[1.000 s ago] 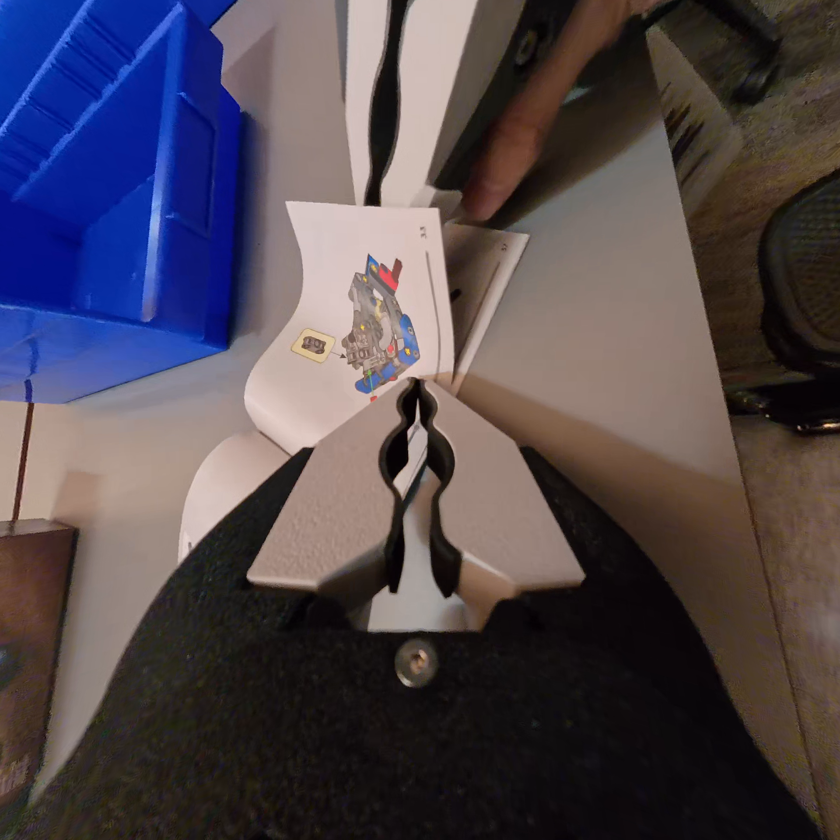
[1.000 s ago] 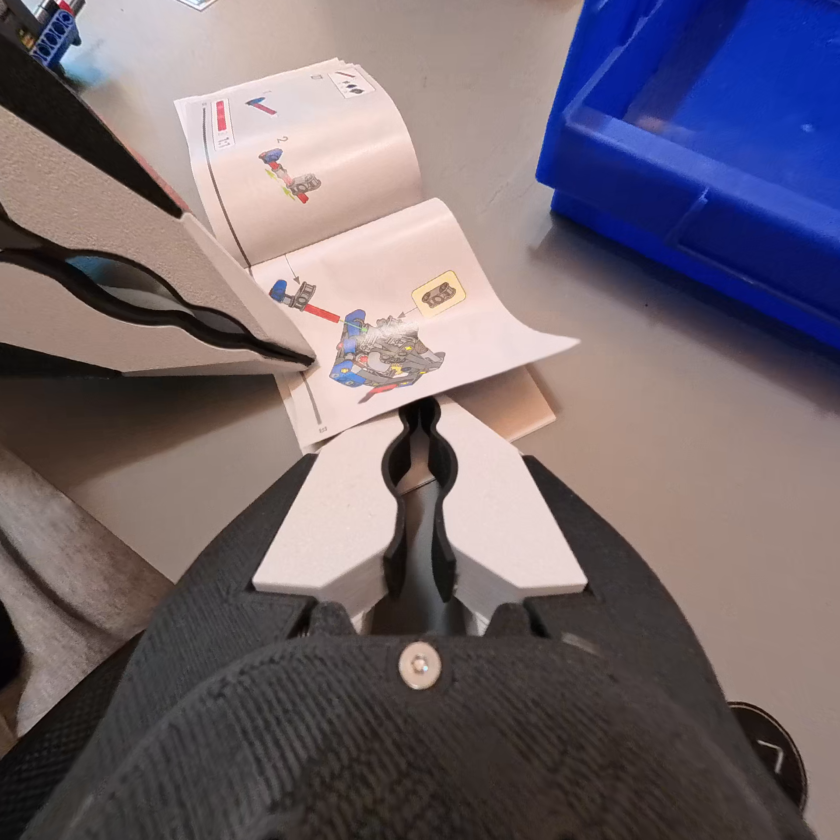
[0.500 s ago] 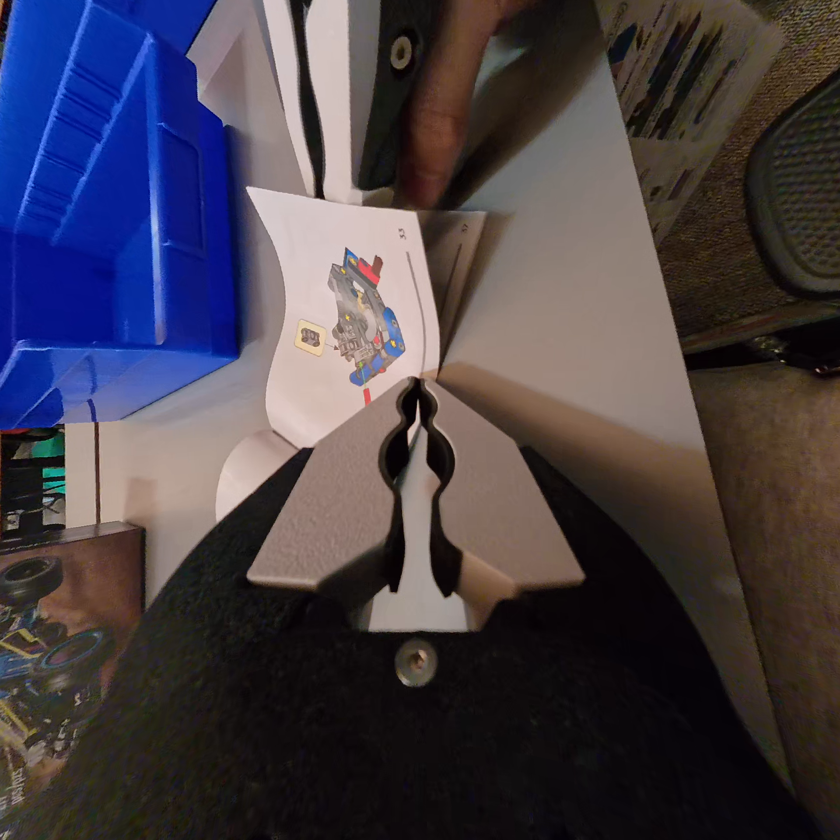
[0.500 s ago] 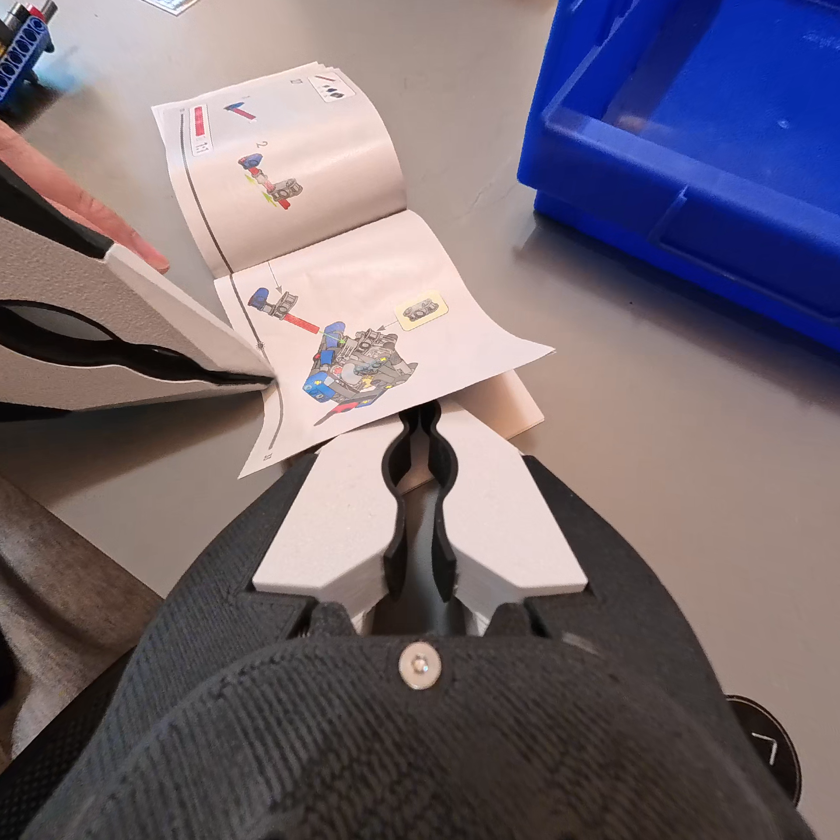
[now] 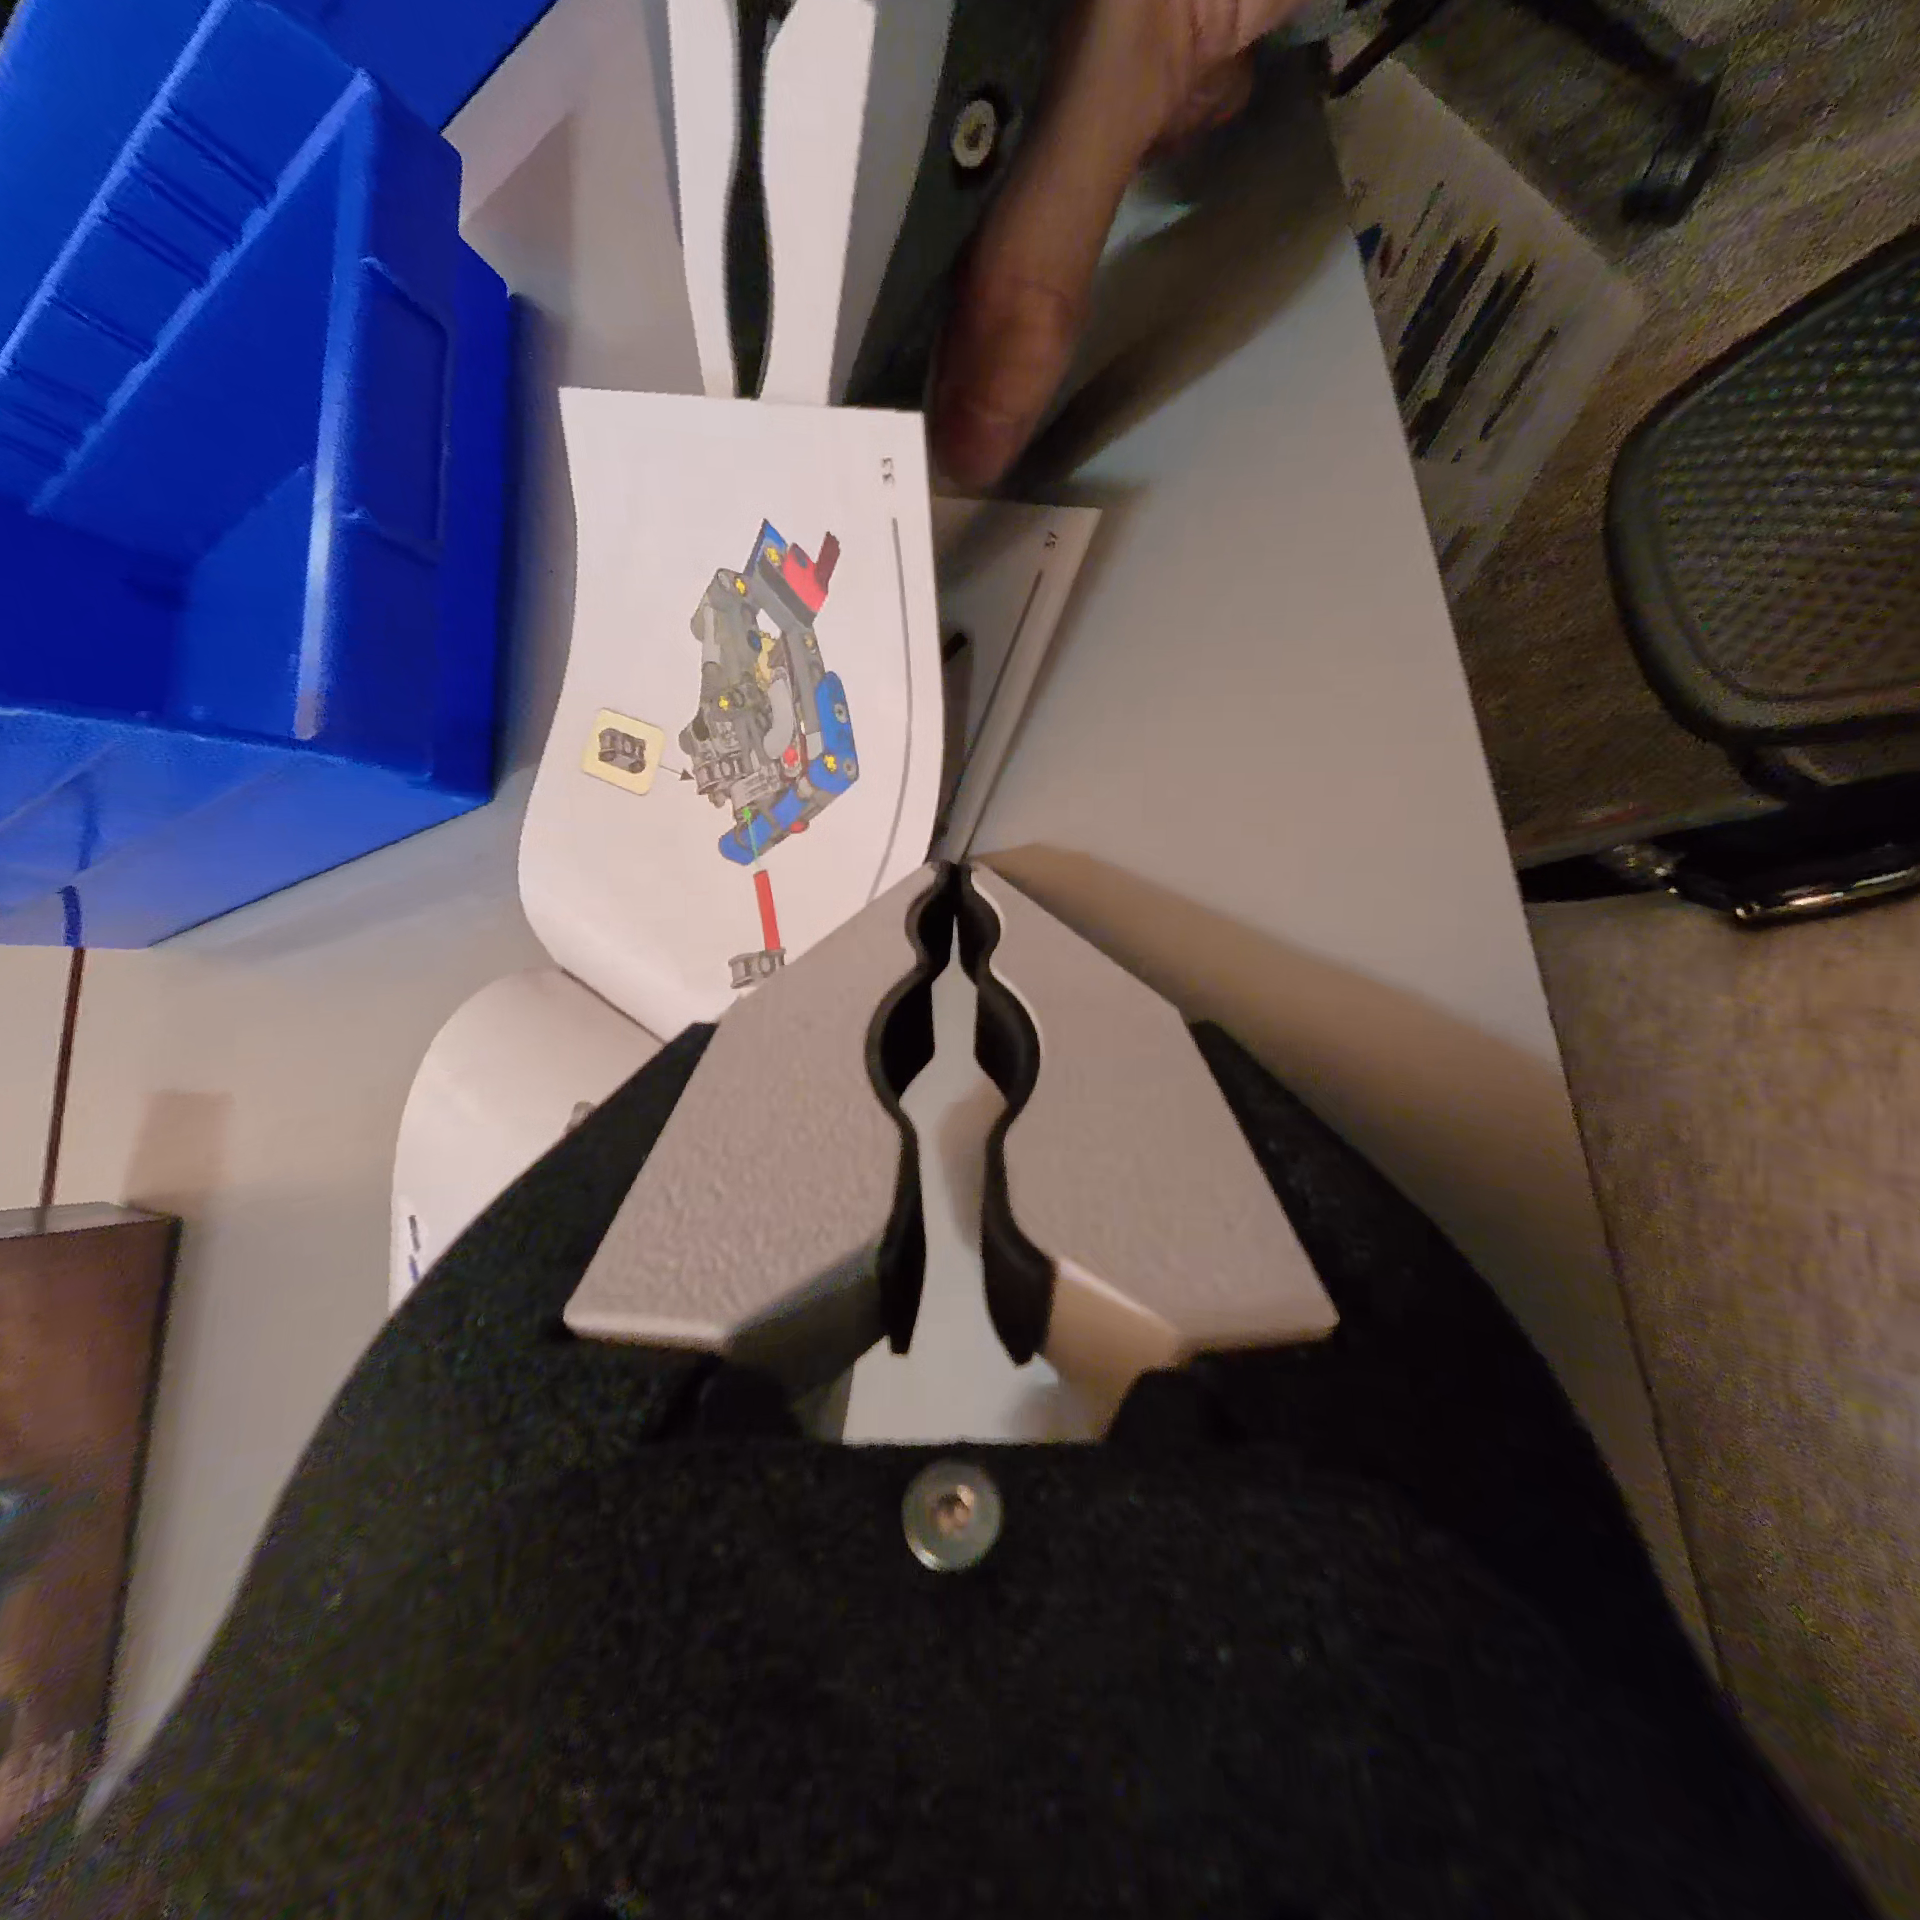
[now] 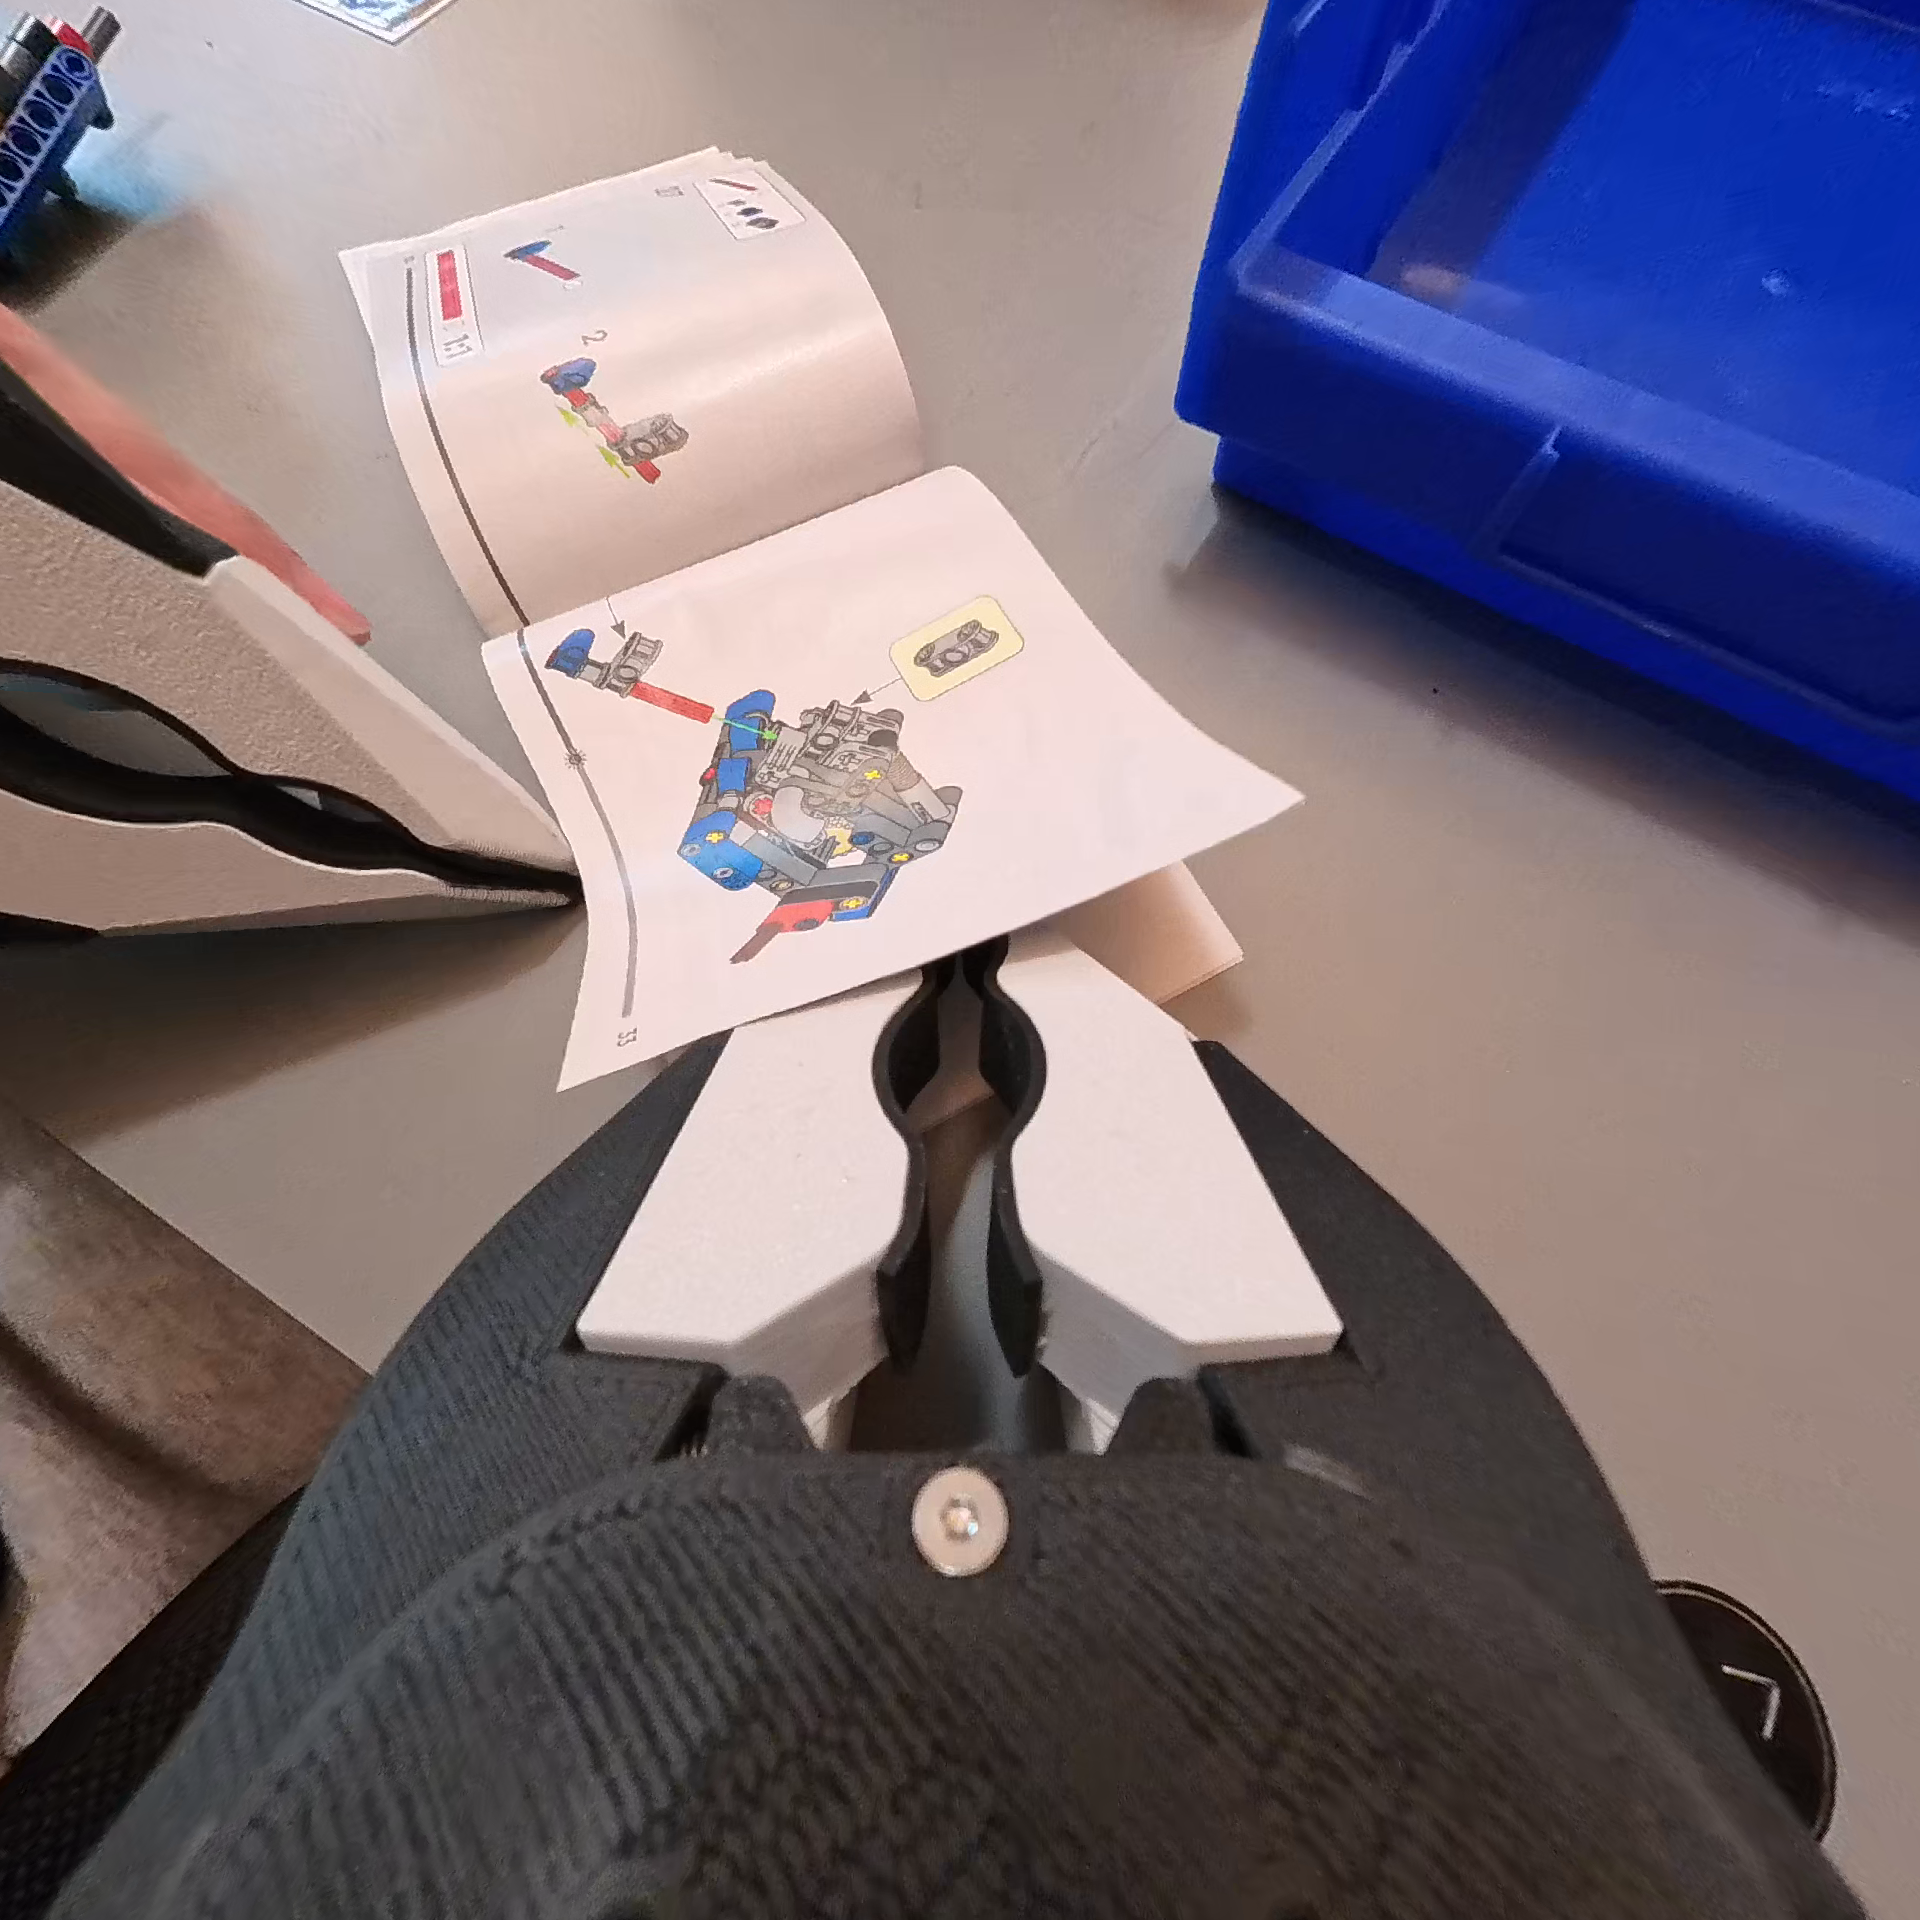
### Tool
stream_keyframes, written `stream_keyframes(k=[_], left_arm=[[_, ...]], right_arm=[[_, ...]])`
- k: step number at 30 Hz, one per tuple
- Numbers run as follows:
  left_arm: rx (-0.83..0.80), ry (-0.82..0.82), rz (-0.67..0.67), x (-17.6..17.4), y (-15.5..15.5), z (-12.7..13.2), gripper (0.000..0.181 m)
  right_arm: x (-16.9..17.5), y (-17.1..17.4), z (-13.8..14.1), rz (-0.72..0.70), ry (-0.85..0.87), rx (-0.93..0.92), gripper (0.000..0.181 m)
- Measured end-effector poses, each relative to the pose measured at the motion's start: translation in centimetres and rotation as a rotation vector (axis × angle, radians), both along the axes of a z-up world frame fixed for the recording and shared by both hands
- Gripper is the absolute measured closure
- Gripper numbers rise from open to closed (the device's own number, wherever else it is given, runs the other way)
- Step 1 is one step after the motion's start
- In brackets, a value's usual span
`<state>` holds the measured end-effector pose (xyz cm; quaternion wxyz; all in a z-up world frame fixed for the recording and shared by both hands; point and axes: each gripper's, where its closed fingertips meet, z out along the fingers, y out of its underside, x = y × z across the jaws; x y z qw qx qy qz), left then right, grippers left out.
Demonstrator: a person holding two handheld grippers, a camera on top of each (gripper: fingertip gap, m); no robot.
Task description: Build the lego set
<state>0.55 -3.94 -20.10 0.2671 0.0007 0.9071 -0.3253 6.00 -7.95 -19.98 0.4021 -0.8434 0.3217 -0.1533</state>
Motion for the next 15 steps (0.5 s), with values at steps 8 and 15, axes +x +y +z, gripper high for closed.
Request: stream_keyframes(k=[8,15], left_arm=[[-0.055,0.018,0.009,0.1,-0.1,0.0,0.181],[-0.223,0.104,-0.003,-0.1,0.6,1.9,0.175]], right_arm=[[0.0,0.0,0.0,-0.011,-0.004,0.002,0.181],[0.0,0.0,0.1,-0.017,-0.012,0.008,0.181]])
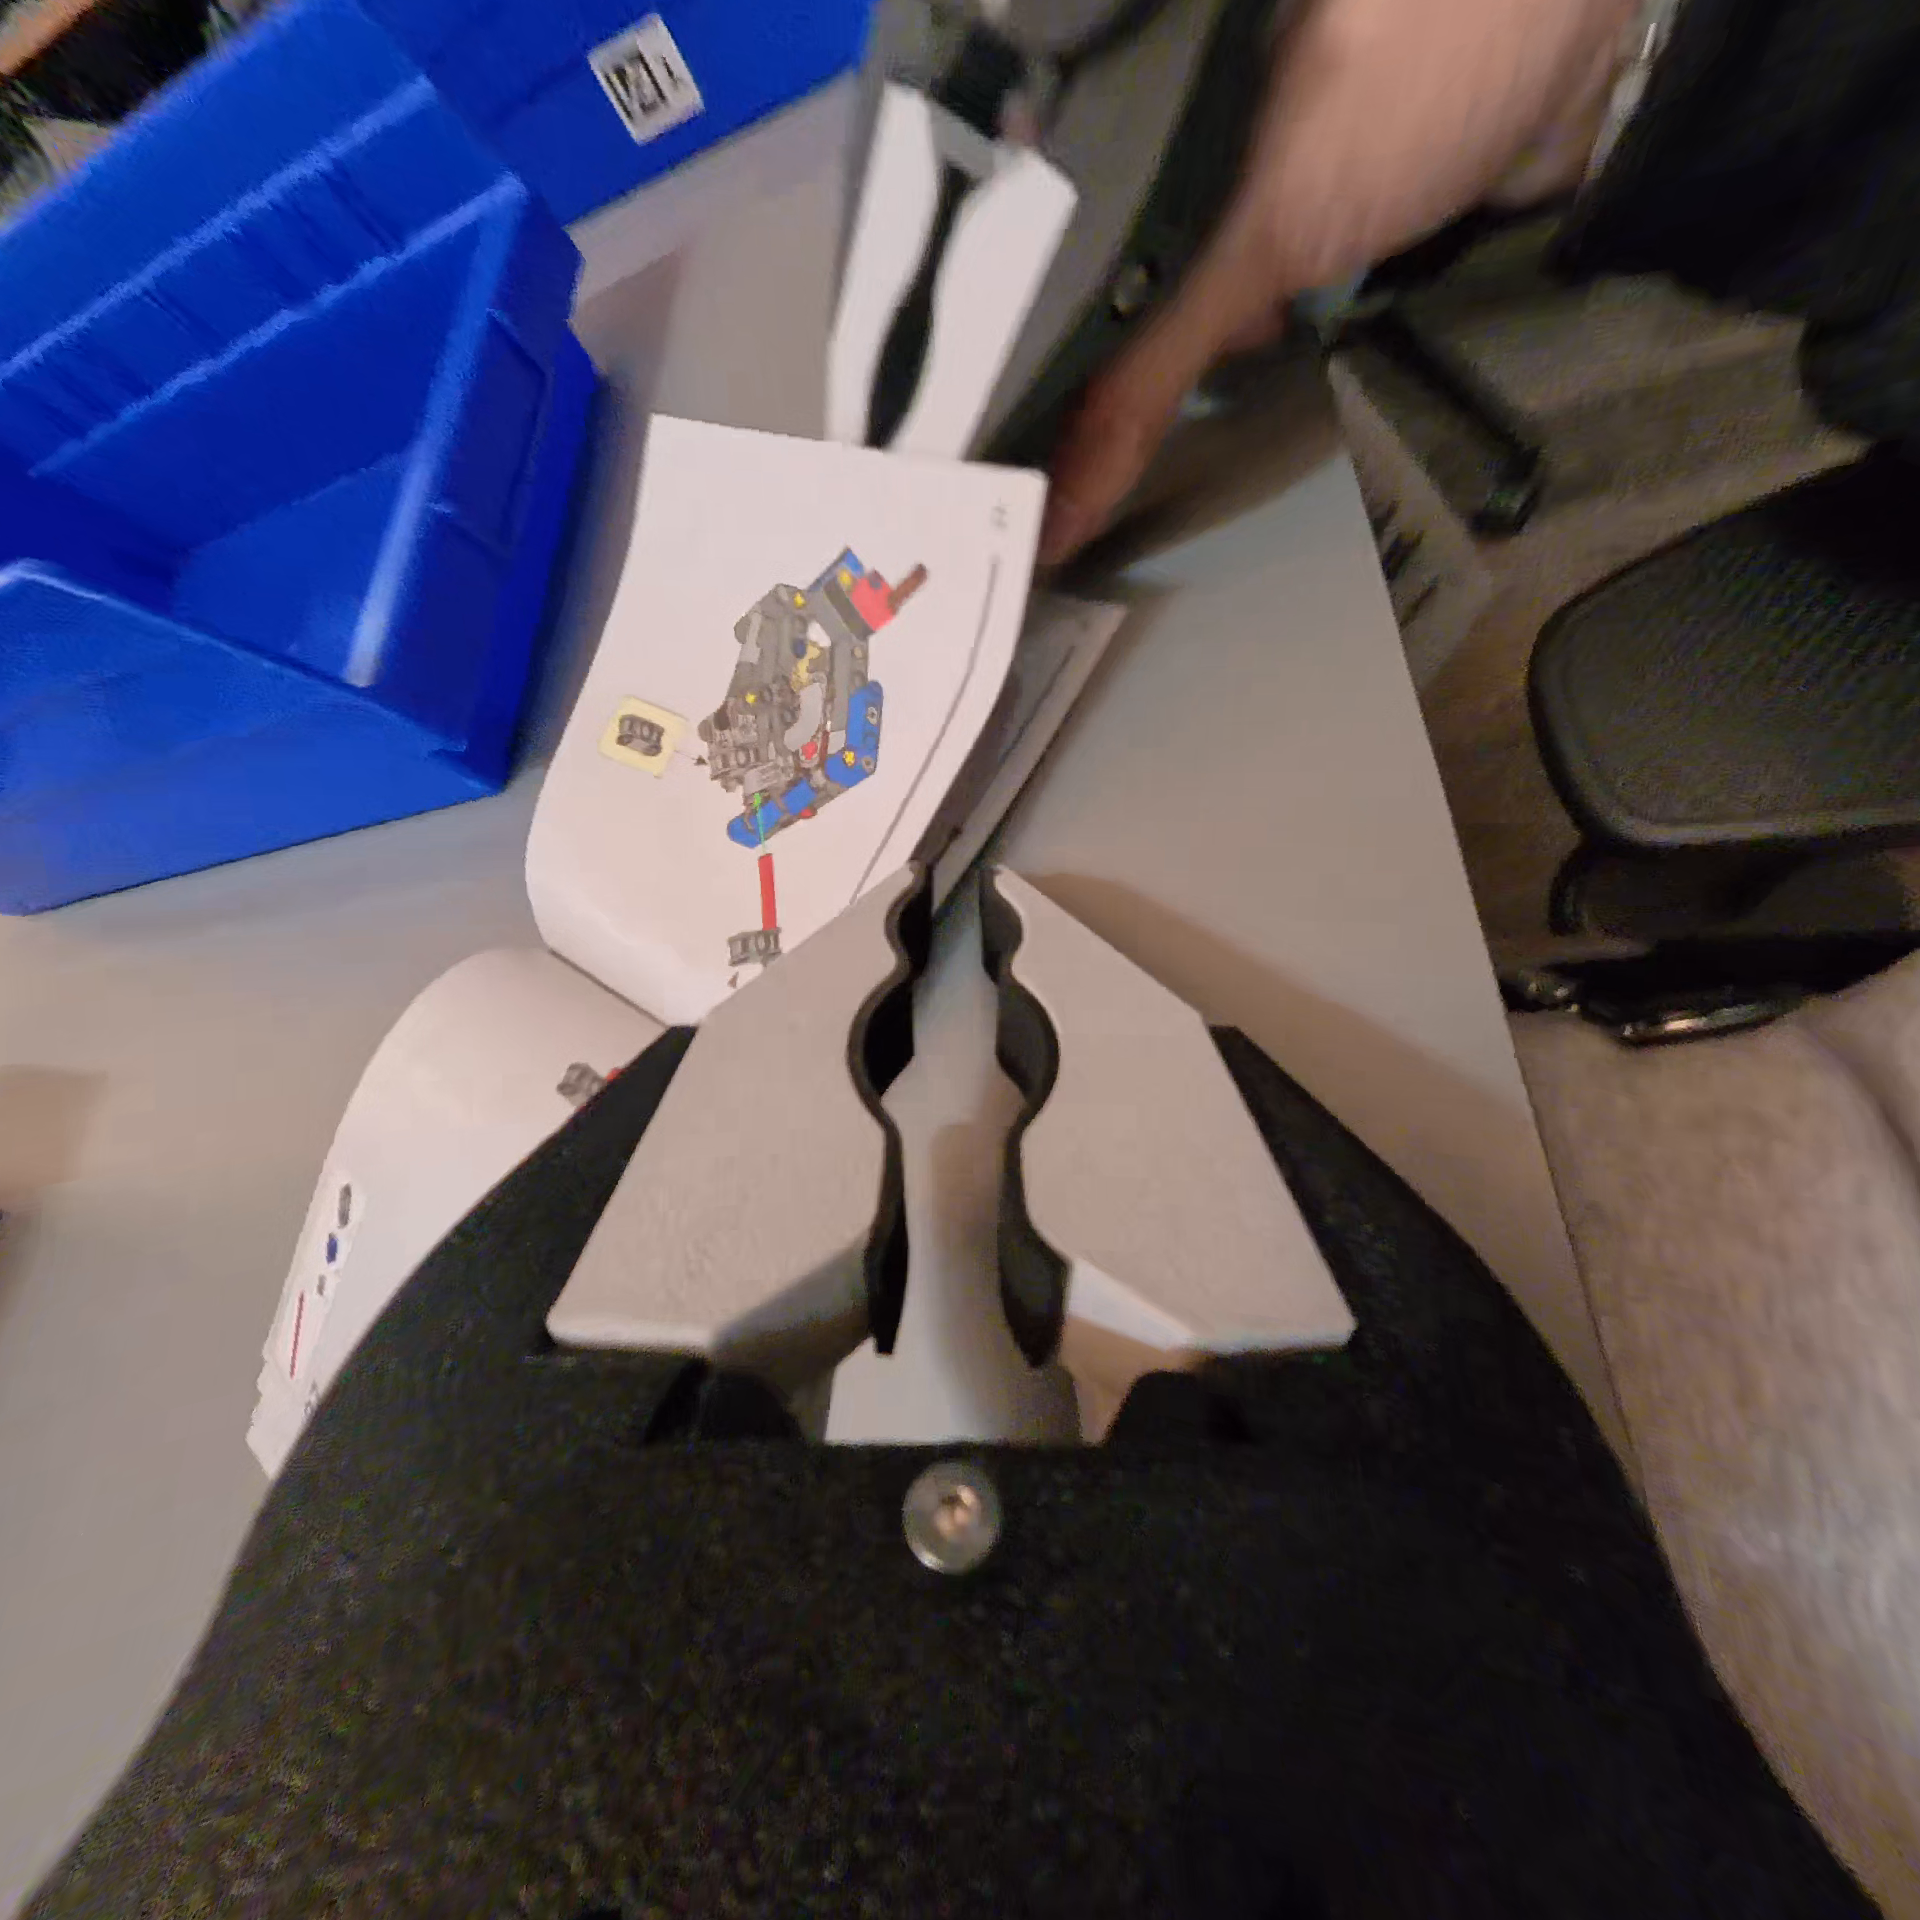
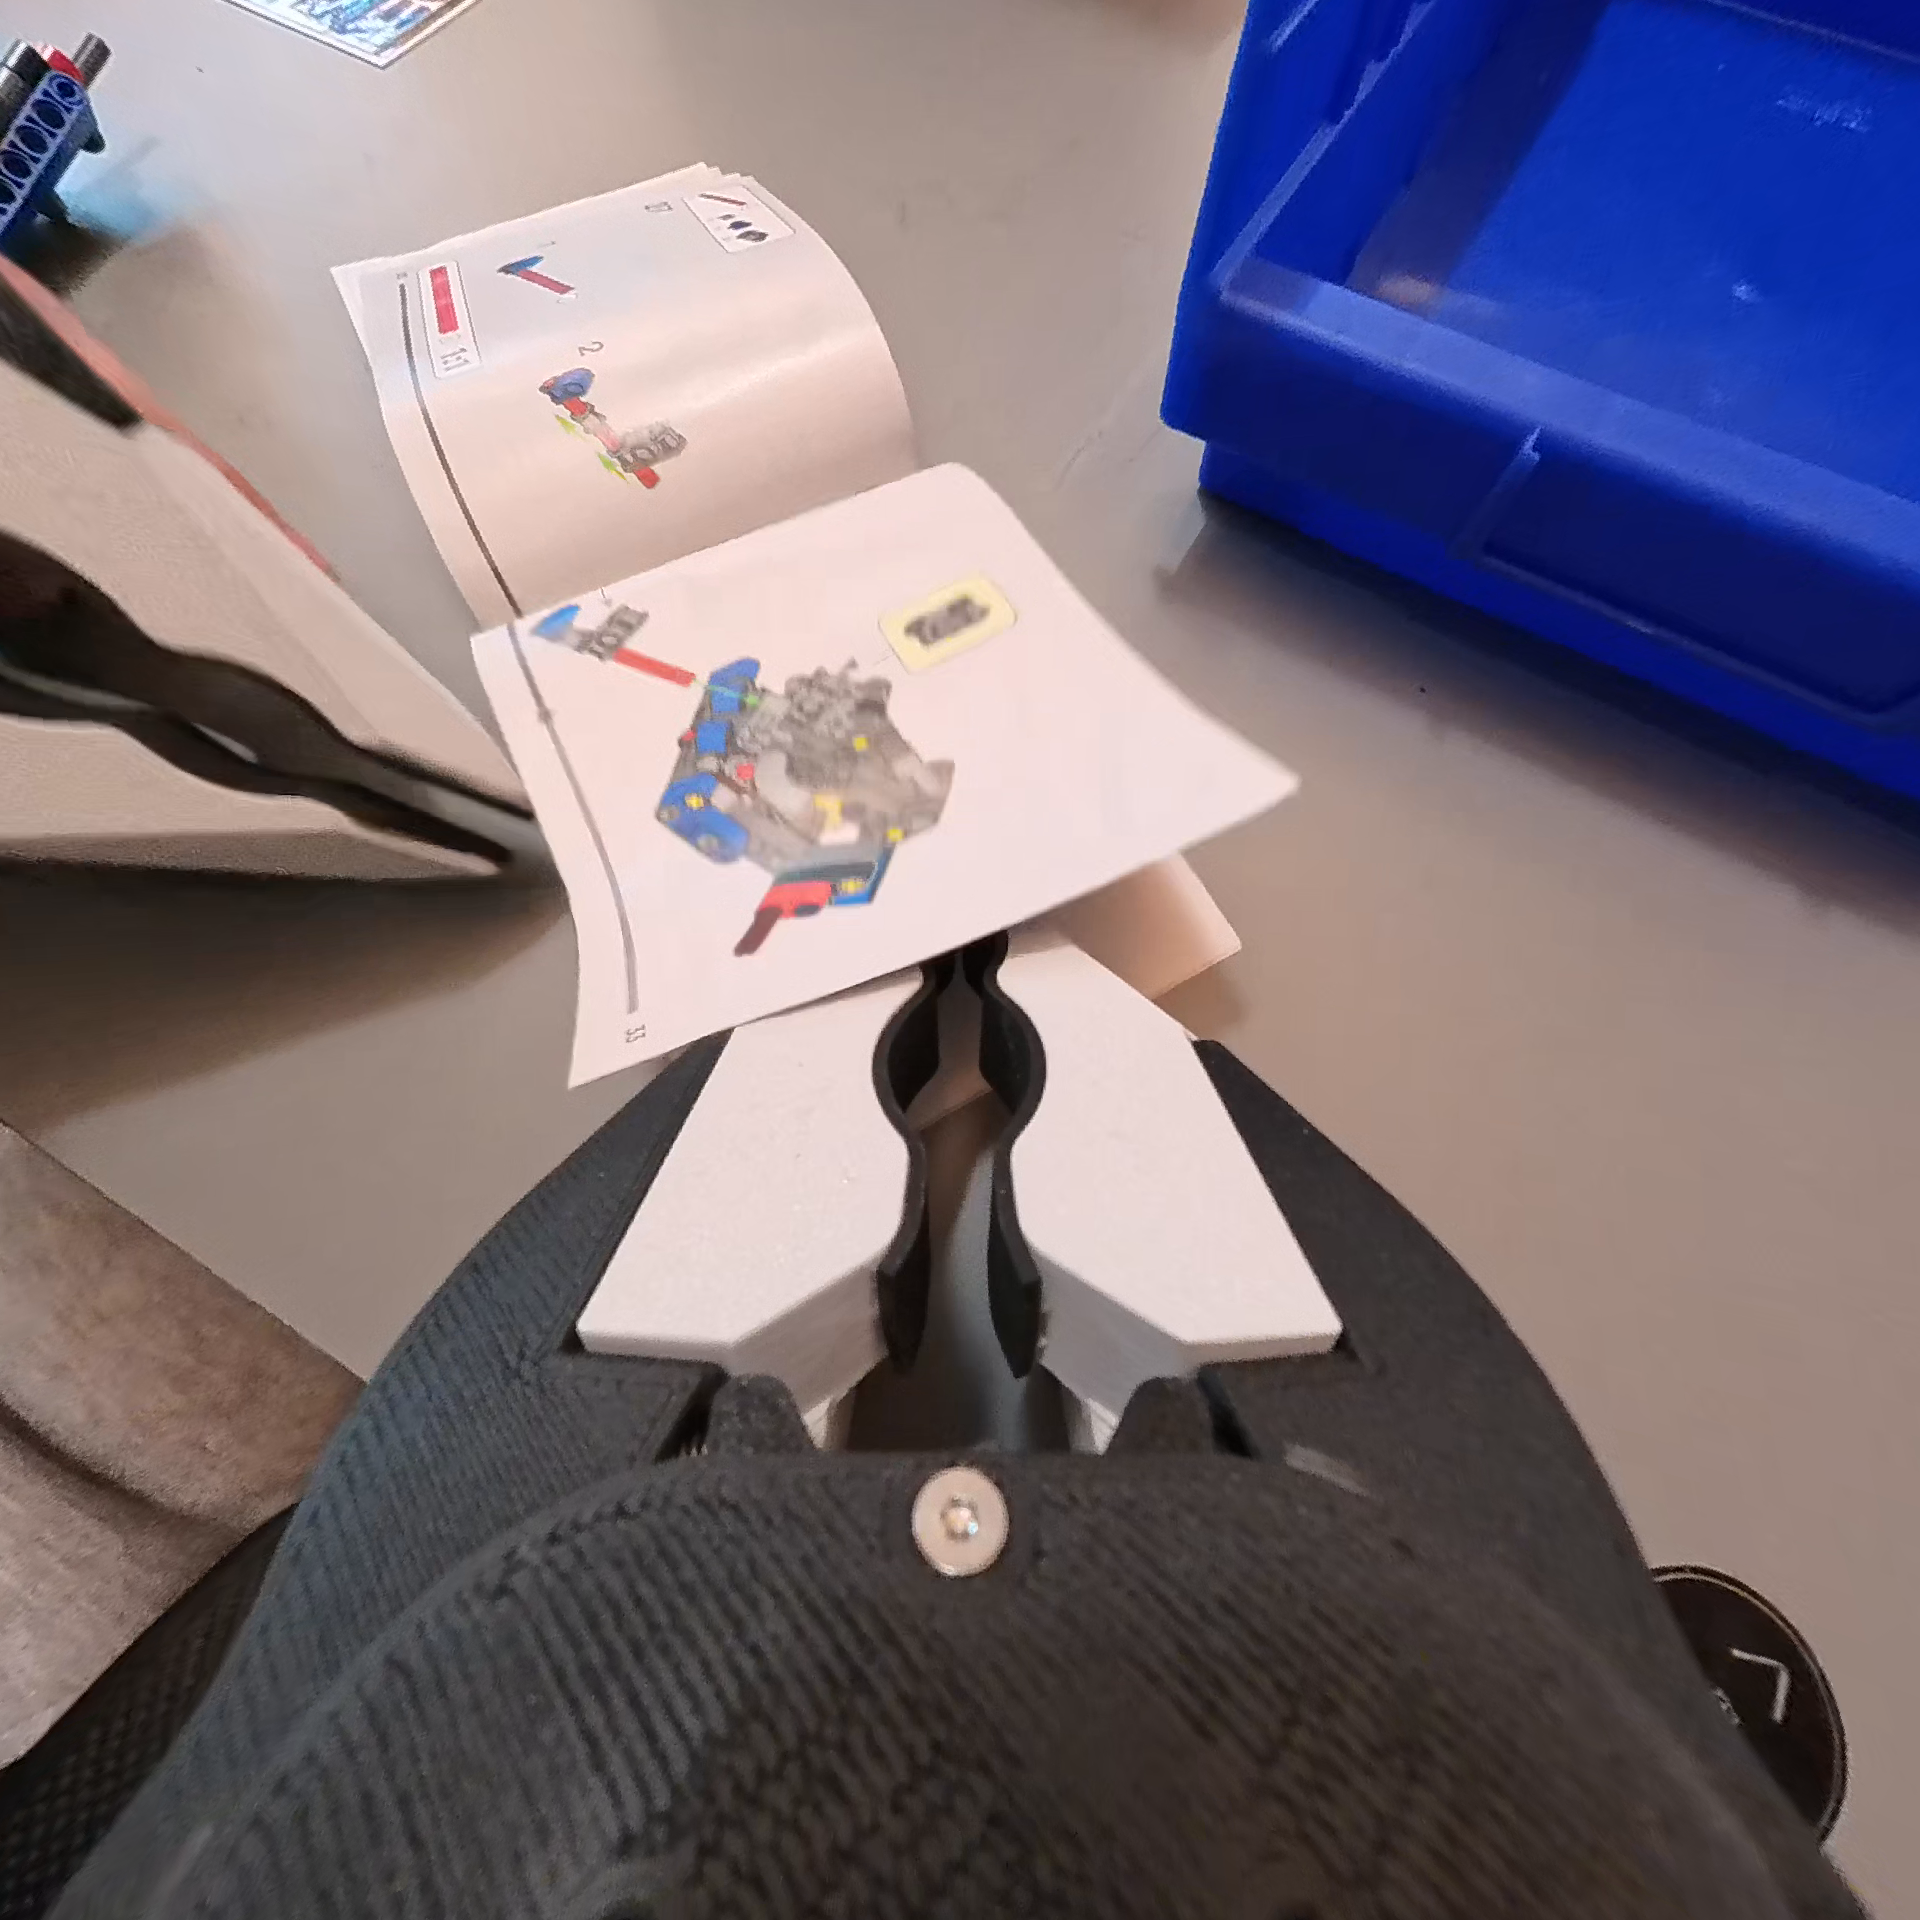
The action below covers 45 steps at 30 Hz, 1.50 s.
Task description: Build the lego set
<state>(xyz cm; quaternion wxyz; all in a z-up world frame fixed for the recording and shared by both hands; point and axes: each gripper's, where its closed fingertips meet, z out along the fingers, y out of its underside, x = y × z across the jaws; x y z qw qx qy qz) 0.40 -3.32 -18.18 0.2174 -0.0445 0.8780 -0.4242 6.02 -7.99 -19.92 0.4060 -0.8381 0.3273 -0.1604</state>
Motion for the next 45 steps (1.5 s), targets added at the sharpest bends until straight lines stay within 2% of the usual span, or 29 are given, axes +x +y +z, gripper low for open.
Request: stream_keyframes(k=[2,5,9,13,17,20,21,26,30,32,39,42,45], left_arm=[[-0.042,-0.005,-0.017,0.1,0.1,1.1,0.168],[0.018,-0.050,-0.038,0.2,-0.3,1.3,0.155],[0.072,-0.173,-0.080,-0.8,-2.3,2.0,0.159],[0.143,-0.353,0.020,0.7,-2.7,2.6,0.164],[0.228,-0.357,0.081,2.0,-3.3,0.7,0.161],[0.271,-0.434,0.156,3.2,-2.8,0.4,0.181],[0.279,-0.446,0.158,3.2,-2.7,0.3,0.181],[0.280,-0.487,0.166,3.2,-2.3,0.2,0.181],[0.261,-0.491,0.185,3.4,-2.0,0.6,0.181],[0.255,-0.501,0.184,3.4,-2.0,0.9,0.181],[0.347,-0.617,0.155,3.2,-1.7,0.9,0.181],[0.379,-0.647,0.148,3.1,-1.6,0.8,0.181],[0.385,-0.659,0.154,3.2,-1.6,0.9,0.181]], right_arm=[[-0.1,0.0,0.1,-0.001,-0.005,0.007,0.181],[-0.1,0.0,0.1,0.002,-0.006,0.008,0.181],[-0.2,0.0,0.1,0.013,-0.004,0.009,0.181],[-0.2,0.1,0.1,0.023,-0.004,0.009,0.181],[-0.5,0.2,0.1,0.043,0.004,0.027,0.181],[-1.3,0.7,0.6,0.086,0.047,0.126,0.181],[-1.5,0.8,0.9,0.096,0.066,0.169,0.181],[-3.9,1.9,2.5,0.192,0.223,0.398,0.156],[-3.1,1.8,5.0,0.129,0.267,0.663,0.149],[-2.3,1.5,5.7,0.076,0.322,0.797,0.152],[-1.8,0.5,5.9,0.017,0.381,0.900,0.154],[-1.4,-0.2,6.3,-0.011,0.381,0.968,0.170],[-1.4,0.0,6.0,-0.022,0.395,0.947,0.176]])
